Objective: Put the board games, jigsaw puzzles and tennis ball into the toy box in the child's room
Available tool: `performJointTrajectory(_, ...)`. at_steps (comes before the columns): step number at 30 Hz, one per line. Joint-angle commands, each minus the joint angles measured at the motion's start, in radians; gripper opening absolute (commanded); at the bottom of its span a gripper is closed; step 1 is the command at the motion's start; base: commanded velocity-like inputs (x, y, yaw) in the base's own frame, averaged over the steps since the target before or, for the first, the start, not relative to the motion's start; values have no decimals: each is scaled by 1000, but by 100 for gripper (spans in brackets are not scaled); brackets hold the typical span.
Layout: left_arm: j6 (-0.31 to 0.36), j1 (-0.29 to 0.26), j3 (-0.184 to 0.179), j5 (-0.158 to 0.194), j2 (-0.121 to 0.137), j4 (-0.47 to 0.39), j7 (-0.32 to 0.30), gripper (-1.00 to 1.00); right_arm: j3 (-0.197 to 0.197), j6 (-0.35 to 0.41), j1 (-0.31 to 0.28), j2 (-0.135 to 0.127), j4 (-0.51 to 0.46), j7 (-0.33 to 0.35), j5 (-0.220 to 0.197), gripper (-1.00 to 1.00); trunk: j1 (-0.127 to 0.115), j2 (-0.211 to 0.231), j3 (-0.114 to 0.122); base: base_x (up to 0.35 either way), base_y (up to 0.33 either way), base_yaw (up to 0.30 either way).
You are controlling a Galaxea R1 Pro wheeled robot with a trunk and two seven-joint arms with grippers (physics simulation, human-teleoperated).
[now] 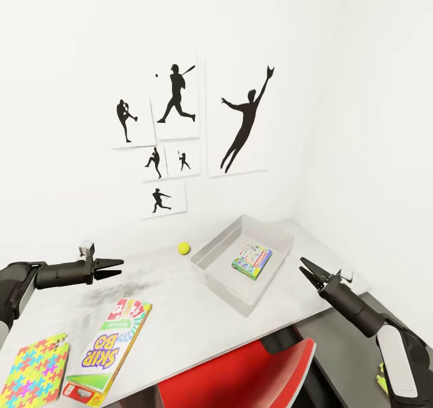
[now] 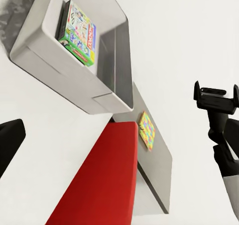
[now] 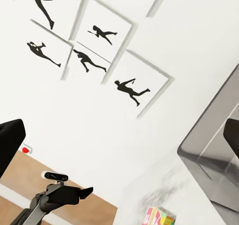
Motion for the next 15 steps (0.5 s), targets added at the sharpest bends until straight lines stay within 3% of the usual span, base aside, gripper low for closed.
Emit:
performJointTrajectory(1,11,-1,1,-4,0,0,-5,100,-1,5,-1,0,0,2,-2,100,1,-2,-2,0,0,0)
performJointTrajectory(15,11,-1,1,-4,0,-1,-5,100,-1,5,-1,-1,0,6,-3,100,1,-2,2,-1,0,0)
